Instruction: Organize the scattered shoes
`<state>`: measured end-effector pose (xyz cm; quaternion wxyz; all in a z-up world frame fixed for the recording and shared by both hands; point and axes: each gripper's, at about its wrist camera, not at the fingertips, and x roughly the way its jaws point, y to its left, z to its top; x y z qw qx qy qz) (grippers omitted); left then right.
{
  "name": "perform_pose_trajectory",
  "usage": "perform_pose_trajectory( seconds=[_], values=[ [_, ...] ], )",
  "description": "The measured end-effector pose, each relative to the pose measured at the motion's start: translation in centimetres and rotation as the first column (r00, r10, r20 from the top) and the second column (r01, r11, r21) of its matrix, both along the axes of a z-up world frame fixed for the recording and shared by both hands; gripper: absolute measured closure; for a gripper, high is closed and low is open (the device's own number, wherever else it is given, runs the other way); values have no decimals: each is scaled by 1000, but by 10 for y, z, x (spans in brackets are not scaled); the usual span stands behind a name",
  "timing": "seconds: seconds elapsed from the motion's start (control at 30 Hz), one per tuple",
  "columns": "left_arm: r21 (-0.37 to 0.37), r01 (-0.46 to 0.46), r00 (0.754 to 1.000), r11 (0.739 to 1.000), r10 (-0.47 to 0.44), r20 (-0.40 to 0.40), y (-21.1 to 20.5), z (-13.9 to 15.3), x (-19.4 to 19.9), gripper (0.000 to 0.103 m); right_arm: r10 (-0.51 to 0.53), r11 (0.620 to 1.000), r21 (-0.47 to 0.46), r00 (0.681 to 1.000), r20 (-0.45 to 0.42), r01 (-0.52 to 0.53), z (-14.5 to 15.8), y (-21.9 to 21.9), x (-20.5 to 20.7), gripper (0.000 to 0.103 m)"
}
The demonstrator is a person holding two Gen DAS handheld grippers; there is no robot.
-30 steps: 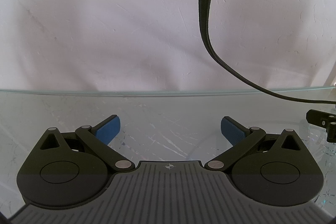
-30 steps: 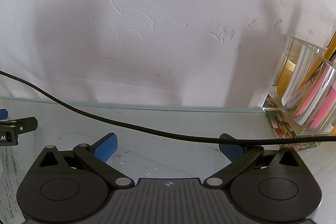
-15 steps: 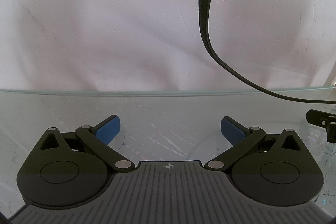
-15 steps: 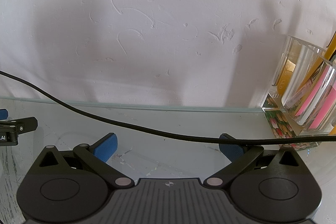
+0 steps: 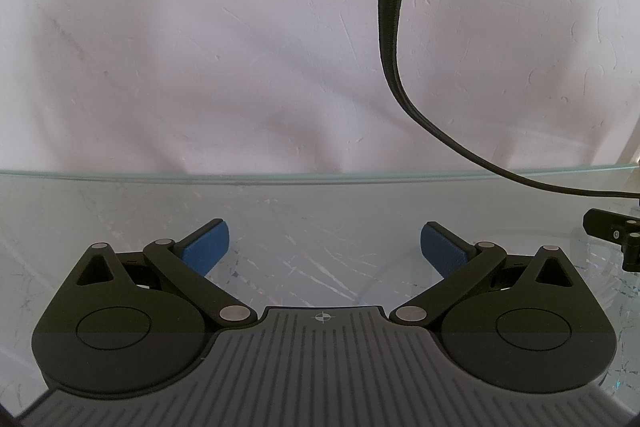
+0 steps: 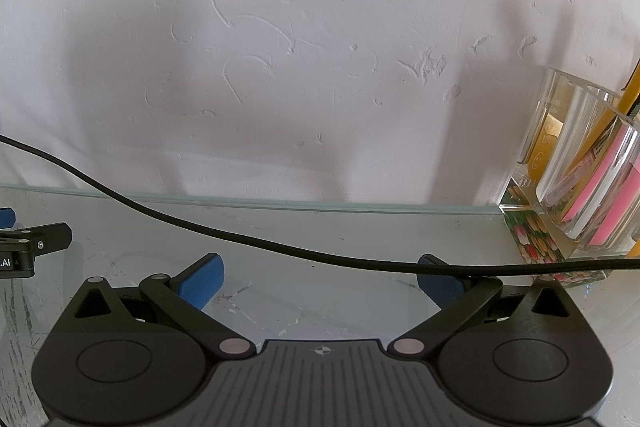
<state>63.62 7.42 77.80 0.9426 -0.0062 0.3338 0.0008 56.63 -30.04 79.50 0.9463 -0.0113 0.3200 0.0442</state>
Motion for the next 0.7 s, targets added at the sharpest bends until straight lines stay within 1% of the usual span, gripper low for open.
perform_pose_trajectory(
  seconds=[0.53, 0.6, 0.7],
  values=[
    [0, 0, 1000, 1000, 0, 0, 0, 0, -1, 0, 0, 1000, 0, 1000, 0, 0, 5, -7, -1, 0],
    [0, 0, 1000, 1000, 0, 0, 0, 1, -3, 0, 0, 1000, 0, 1000, 0, 0, 0, 0, 0, 0],
    [0, 0, 1000, 1000, 0, 0, 1, 0, -2, 0, 0, 1000, 0, 1000, 0, 0, 1, -2, 0, 0]
  ],
)
